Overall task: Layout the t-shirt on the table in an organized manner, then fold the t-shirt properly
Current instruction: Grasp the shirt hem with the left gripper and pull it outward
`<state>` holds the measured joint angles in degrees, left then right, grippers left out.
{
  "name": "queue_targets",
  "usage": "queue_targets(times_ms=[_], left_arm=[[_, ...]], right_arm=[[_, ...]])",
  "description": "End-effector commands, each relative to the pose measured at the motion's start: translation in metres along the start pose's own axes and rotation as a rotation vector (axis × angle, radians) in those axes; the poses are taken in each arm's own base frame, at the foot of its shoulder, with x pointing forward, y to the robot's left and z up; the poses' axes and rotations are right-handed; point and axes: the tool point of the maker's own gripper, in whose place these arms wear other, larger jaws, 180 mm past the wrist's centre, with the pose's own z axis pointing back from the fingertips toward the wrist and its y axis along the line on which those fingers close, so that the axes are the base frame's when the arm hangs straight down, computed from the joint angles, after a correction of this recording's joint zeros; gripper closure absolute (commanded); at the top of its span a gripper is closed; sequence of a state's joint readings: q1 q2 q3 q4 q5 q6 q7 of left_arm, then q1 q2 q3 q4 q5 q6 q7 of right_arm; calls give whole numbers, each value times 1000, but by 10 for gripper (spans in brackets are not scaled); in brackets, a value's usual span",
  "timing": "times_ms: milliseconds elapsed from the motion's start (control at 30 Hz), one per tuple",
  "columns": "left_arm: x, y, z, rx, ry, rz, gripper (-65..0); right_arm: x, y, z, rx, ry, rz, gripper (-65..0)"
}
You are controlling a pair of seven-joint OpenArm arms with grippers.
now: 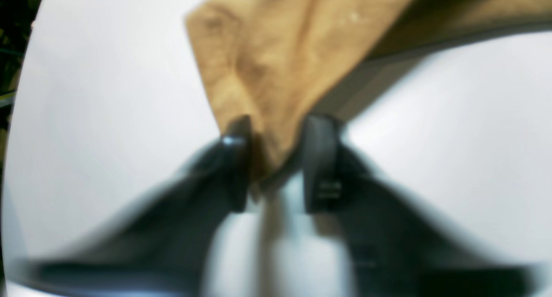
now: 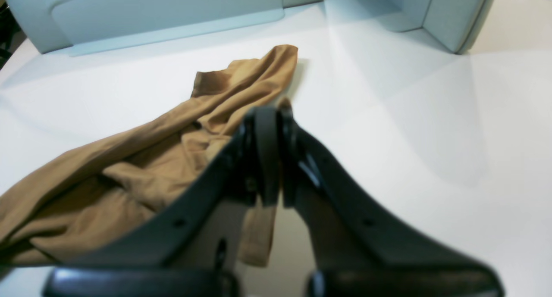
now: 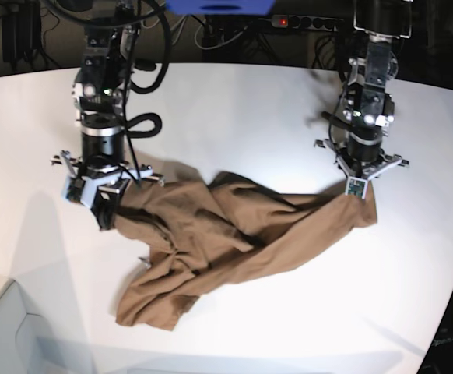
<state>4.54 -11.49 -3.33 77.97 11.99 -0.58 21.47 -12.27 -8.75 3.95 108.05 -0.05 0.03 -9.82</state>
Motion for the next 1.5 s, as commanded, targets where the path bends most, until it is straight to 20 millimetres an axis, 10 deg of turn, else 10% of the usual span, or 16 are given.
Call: queue_targets(times_ms=[0, 333, 533, 767, 1033, 1300, 1467], left_arm=[[17, 13, -1, 34, -48, 4, 0], [174, 101, 44, 239, -441, 83, -3], [248, 142, 10, 293, -504, 153, -3], [281, 152, -73, 234, -391, 256, -3], [315, 152, -106, 186, -449, 286, -15], [293, 146, -113, 171, -352, 307, -405], [257, 156, -99, 197, -313, 337, -450]], right_arm=[[16, 3, -1, 7, -57, -6, 0], [16, 3, -1, 6, -57, -5, 0], [10, 2, 0, 5, -31, -4, 0], [-3, -1, 2, -2, 31, -3, 0], [-14, -3, 8, -7, 69, 4, 0], [-17, -4, 11, -8, 80, 5, 0], [-19, -4, 13, -8, 86, 7, 0]])
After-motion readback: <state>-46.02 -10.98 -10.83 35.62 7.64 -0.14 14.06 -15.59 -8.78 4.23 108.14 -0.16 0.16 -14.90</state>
